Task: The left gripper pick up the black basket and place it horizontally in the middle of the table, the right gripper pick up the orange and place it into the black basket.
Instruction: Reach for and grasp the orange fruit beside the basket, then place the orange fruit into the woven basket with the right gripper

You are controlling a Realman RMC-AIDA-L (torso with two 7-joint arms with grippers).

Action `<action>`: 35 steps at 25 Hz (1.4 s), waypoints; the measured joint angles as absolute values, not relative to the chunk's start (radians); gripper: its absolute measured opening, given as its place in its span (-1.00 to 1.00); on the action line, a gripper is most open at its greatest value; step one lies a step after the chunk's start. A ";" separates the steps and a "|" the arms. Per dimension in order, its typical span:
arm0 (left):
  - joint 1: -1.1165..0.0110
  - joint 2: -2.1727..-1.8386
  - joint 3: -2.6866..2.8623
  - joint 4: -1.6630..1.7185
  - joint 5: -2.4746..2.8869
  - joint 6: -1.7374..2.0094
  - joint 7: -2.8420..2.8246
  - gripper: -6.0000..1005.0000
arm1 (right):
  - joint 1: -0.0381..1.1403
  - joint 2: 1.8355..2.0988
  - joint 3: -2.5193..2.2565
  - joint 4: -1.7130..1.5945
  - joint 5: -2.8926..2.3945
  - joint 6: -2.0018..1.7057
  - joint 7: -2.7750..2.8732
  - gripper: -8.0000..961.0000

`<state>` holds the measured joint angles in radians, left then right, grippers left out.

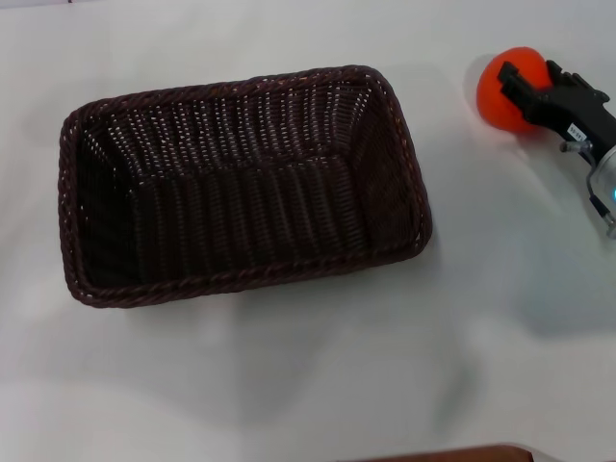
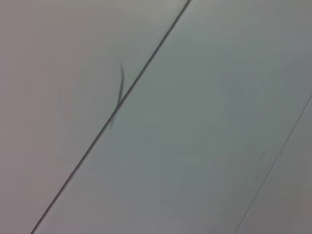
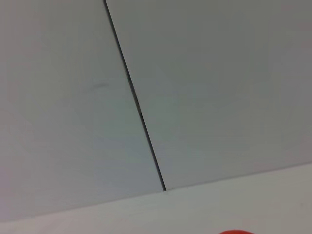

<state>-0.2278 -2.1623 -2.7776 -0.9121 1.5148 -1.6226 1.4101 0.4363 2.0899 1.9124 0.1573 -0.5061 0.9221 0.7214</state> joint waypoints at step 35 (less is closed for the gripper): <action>-0.200 -2.163 -2.858 -0.695 1.411 -1.629 1.609 0.40 | 0.358 2.090 1.638 0.407 -0.630 1.485 0.835 -0.64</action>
